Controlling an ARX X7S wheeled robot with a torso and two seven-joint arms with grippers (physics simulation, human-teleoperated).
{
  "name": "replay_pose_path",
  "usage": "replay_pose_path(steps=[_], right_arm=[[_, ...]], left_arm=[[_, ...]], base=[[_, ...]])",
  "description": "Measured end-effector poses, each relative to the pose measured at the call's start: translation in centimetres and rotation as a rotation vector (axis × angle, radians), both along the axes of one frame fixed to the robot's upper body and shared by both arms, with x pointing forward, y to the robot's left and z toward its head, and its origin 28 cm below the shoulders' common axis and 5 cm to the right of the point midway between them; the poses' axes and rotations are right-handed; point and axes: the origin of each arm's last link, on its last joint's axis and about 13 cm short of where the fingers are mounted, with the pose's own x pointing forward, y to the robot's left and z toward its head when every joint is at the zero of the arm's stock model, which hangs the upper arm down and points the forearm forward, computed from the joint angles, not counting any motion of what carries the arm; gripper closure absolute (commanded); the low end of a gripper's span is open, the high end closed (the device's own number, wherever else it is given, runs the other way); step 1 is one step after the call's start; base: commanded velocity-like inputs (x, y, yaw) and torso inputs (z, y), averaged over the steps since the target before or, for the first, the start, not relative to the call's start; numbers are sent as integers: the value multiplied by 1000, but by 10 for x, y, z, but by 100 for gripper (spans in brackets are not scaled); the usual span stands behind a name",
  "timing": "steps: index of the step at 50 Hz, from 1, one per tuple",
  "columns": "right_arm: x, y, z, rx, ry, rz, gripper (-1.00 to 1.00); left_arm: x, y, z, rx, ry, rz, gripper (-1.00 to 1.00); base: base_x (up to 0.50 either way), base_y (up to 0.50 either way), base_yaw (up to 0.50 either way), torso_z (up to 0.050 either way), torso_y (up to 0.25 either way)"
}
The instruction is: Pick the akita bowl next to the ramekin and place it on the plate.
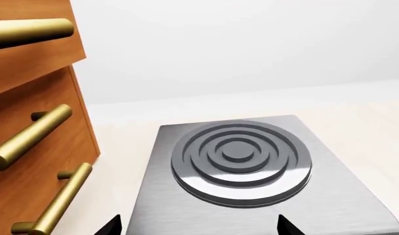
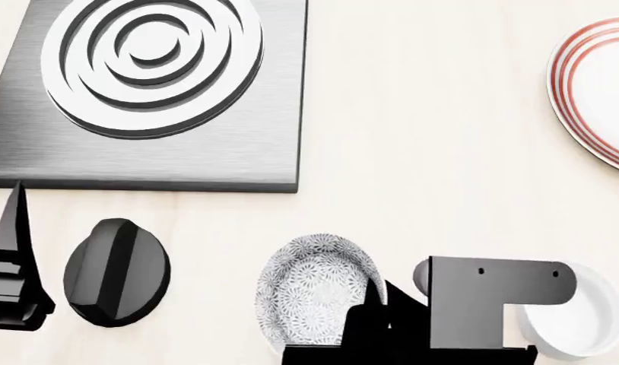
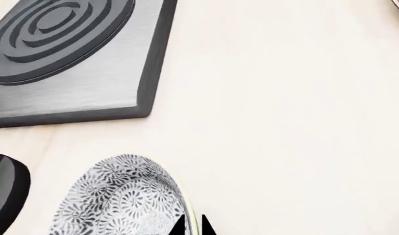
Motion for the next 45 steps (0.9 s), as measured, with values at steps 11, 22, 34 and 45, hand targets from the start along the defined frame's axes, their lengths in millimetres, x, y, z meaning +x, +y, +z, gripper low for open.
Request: replay_pose_path(steps=[11,22,34,45], right_arm=[[-1,2,8,32,-41,0,100],[0,3,16,92,-76,-12,100],[4,6,31,147,-122,-24,100],[9,8,43,166,-148,-30,100]], left_arm=[[0,1,0,0,-1,3,-100],[0,1,0,-1,-3,5,-100],[0,1,1,-3,-4,2,-100],[-1,1,1,-6,-4,2,-100]], base=[[0,0,0,0,0],[0,0,0,0,0],[0,0,0,0,0],[0,0,0,0,0]])
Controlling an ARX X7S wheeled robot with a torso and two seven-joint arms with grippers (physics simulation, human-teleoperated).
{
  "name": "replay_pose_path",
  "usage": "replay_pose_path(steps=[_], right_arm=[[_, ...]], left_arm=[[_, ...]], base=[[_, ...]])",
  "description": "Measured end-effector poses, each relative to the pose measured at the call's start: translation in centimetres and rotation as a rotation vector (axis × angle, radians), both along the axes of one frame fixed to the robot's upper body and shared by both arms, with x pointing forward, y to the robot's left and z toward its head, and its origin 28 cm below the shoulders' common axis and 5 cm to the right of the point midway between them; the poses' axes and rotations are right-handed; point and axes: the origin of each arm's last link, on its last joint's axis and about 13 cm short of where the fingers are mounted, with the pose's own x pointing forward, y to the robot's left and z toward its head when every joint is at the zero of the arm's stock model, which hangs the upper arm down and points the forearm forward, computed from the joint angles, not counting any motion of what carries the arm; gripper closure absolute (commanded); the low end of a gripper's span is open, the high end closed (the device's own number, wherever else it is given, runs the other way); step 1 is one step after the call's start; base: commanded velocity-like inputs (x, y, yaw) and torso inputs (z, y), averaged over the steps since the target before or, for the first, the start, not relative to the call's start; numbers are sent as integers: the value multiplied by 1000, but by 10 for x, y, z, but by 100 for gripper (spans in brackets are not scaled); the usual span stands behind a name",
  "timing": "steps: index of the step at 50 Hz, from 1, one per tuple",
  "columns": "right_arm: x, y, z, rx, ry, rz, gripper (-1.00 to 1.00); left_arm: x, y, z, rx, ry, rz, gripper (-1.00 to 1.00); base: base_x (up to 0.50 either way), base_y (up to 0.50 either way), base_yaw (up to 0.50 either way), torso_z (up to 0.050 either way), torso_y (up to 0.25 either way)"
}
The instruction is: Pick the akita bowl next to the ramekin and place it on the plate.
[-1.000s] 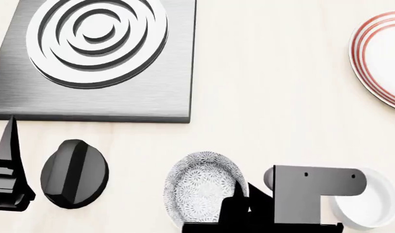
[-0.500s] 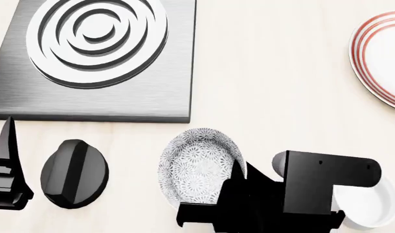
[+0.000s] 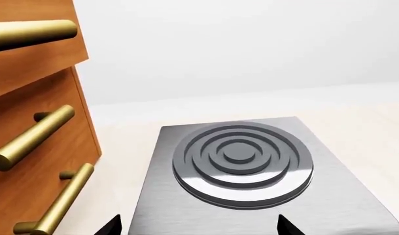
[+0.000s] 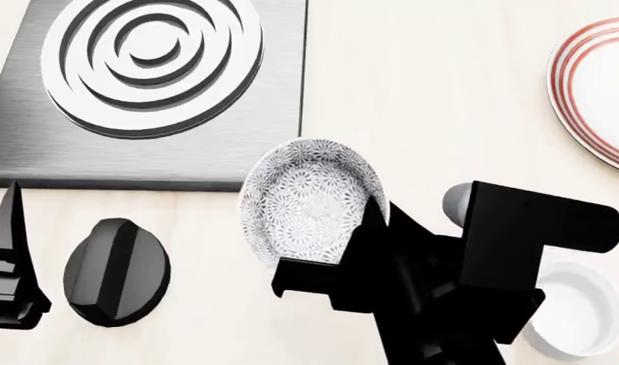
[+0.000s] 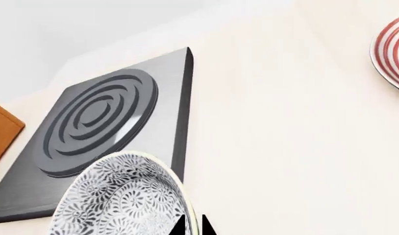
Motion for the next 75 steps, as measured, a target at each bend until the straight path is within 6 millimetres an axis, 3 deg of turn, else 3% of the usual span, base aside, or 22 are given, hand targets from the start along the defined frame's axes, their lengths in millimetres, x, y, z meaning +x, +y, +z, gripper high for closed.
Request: replay_pose_path(steps=[26,75], right_arm=[[20,-5,27,52,-33,-33,100],[102,-32,65,217,26,-147,100]], left_arm=[[0,0,0,0,3,-1,-100],[2,2,-3,-6,21,4,-100]], base=[[0,0,0,0,0],[0,0,0,0,1]])
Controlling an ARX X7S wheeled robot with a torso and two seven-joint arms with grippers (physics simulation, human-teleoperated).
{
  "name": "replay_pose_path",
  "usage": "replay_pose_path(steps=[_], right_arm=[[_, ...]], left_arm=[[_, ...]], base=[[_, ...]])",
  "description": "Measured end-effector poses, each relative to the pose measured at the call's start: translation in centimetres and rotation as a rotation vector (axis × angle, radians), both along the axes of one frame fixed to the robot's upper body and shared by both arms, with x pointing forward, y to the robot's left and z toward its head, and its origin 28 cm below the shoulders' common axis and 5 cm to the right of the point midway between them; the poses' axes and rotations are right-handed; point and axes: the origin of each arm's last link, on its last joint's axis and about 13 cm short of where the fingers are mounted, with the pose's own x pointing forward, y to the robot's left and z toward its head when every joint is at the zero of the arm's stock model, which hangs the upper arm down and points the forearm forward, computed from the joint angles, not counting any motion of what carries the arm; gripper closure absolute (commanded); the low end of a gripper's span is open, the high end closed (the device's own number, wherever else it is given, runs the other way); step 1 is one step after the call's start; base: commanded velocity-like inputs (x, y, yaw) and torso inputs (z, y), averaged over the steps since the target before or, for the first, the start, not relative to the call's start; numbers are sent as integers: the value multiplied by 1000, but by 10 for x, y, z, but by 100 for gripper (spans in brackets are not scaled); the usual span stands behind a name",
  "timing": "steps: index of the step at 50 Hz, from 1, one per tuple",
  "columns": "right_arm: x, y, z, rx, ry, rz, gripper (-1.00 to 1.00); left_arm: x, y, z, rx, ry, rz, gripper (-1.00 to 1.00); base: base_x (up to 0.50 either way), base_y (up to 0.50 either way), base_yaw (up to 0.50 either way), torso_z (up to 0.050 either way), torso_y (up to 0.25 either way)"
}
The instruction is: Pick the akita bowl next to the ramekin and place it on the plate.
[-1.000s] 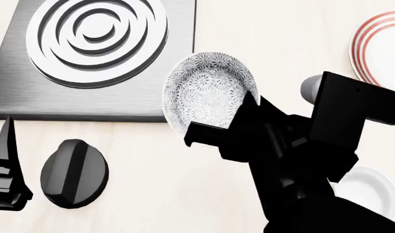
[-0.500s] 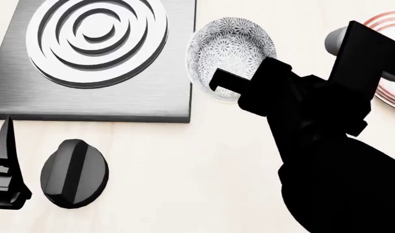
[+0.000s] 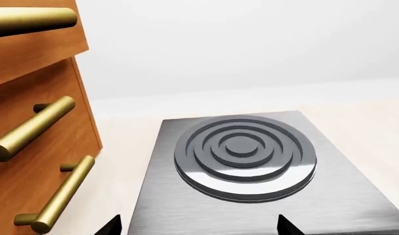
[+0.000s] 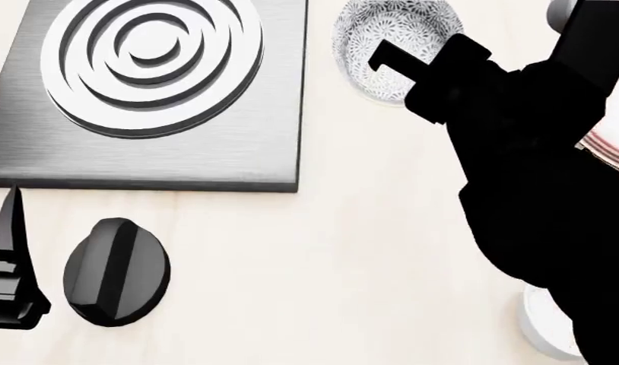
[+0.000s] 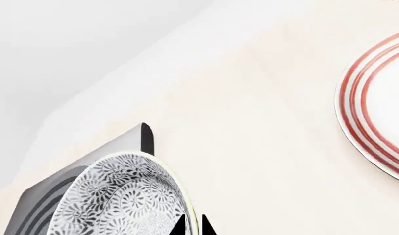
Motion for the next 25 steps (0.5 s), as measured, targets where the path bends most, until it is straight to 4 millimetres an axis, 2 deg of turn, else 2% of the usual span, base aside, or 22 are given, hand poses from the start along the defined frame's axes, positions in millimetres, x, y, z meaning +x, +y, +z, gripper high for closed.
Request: replay_pose_path(steps=[12,25], right_arm=[[18,-9,7,35,12,-39,100],[27,-20,15,73,9,-88,100]], left_arm=[[1,0,0,1,3,2,-100],[1,0,0,3,2,2,-100]], base=[[0,0,0,0,0],[0,0,0,0,1]])
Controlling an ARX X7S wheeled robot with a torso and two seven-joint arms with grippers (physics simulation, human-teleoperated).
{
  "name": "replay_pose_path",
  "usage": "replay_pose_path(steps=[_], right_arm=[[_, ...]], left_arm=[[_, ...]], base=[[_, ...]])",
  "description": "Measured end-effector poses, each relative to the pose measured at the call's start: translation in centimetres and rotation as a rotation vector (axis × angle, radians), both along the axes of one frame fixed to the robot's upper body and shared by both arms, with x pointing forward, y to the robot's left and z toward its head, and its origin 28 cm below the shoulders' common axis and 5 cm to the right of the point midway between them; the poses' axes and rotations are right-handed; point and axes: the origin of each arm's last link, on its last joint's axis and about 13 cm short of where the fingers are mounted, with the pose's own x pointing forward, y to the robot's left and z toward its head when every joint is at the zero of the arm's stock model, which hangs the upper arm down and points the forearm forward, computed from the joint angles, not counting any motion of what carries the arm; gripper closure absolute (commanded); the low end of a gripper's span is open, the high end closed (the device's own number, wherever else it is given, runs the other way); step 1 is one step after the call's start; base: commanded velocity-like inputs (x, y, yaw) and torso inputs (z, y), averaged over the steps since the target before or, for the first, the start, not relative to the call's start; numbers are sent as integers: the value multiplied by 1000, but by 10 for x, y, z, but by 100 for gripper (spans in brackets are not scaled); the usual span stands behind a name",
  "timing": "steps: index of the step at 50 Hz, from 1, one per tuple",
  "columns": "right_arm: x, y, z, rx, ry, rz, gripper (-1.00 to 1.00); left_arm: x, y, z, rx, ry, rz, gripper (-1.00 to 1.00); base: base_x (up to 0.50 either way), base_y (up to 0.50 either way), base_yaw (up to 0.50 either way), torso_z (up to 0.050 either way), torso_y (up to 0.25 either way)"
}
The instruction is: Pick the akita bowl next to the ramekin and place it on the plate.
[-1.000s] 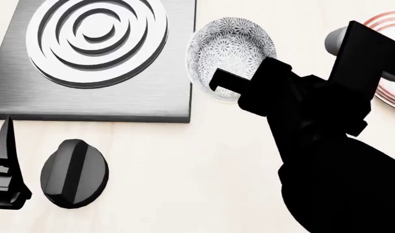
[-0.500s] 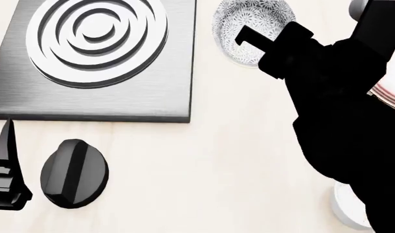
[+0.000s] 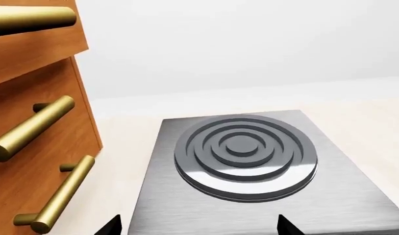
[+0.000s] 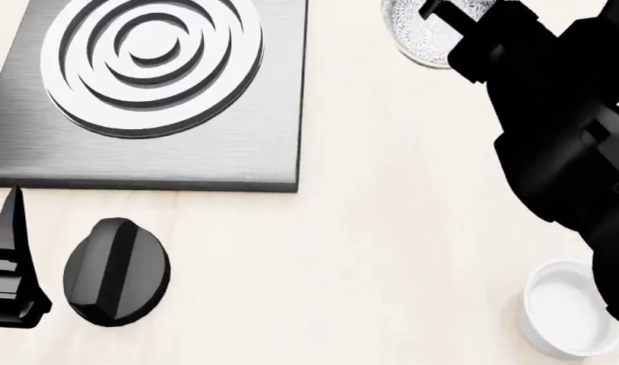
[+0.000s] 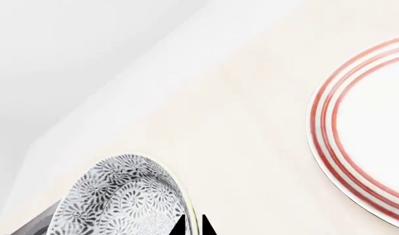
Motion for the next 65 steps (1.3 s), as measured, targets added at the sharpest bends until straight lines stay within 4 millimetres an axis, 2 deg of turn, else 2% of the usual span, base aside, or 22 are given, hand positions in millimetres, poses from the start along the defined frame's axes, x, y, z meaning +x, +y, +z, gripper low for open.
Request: replay_pose_path(steps=[25,65], right_arm=[[13,-23,9,78,-7,-92,100],[13,-62,11,162,-49,-240,100]], left_arm=[[1,1,-1,-2,4,5,-100],[1,2,-1,-5,6,6,-100]], base=[[0,0,0,0,0],[0,0,0,0,1]])
